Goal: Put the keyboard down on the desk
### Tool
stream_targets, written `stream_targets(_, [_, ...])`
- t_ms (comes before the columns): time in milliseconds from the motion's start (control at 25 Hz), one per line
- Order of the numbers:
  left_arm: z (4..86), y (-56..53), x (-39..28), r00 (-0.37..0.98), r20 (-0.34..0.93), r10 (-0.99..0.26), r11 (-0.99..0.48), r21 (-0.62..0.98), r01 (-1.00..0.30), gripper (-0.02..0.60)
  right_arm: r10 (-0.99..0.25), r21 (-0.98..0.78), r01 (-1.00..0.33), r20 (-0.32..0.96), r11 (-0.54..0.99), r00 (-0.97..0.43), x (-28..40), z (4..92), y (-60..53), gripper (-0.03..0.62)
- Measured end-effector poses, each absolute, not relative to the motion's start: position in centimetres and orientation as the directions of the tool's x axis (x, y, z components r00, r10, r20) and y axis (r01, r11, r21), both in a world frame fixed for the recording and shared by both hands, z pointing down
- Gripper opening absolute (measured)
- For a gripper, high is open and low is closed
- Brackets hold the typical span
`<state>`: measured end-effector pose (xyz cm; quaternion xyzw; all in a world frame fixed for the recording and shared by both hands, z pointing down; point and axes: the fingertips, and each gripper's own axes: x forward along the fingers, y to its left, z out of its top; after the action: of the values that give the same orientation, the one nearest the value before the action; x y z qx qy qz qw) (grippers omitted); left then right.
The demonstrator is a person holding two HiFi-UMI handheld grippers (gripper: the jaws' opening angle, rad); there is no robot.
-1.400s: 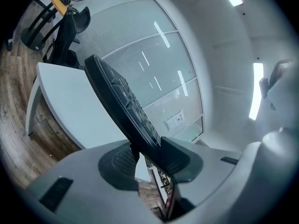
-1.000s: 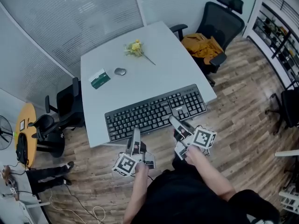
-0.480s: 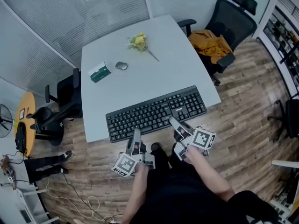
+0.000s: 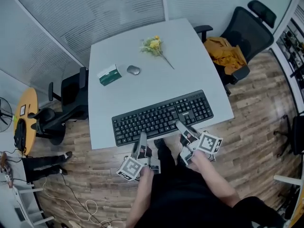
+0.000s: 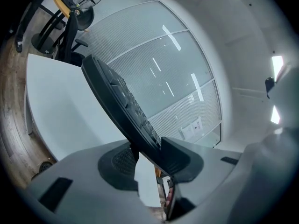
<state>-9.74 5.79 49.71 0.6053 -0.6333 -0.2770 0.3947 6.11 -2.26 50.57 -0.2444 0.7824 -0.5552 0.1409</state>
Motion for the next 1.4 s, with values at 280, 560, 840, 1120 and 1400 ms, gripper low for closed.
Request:
stream_targets(280, [49.5,0.1,-14.5,0.029,0.141,-0.990,0.106,0.849,-0.517,0.126,-0.503,-0.918,-0.241,0.054,0.316,-0.863,0.9,49.7,-8.5,0.133])
stream_targets(560, [50.4,-4.6,-19.0,0.030,0.156,-0.987,0.121,0.862,-0.493,0.126,-0.487,-0.916,-0.258,0.080,0.309,-0.870,-3.8,50.2,-13.3,0.133])
stream_targets(840, [53.2,-6.6,-22.2,0.043,0.204,-0.978,0.162,0.873,-0.459,0.127,-0.493,-0.916,-0.328,0.180,0.231,-0.851,-6.6,53.0,-15.2,0.133])
stream_targets(1120, [55.7,-7.7,-23.6,0.076,0.249,-0.966,0.191,0.877,-0.441,0.127,-0.488,-0.908,-0.364,0.227,0.208,-0.843,-7.8,55.3,-15.8,0.135])
stream_targets(1400, [58.3,-8.7,-24.3,0.075,0.287,-0.955,0.236,0.889,-0.392,0.126,-0.470,-0.899,-0.402,0.283,0.175,-0.836,-8.7,57.6,-17.2,0.137])
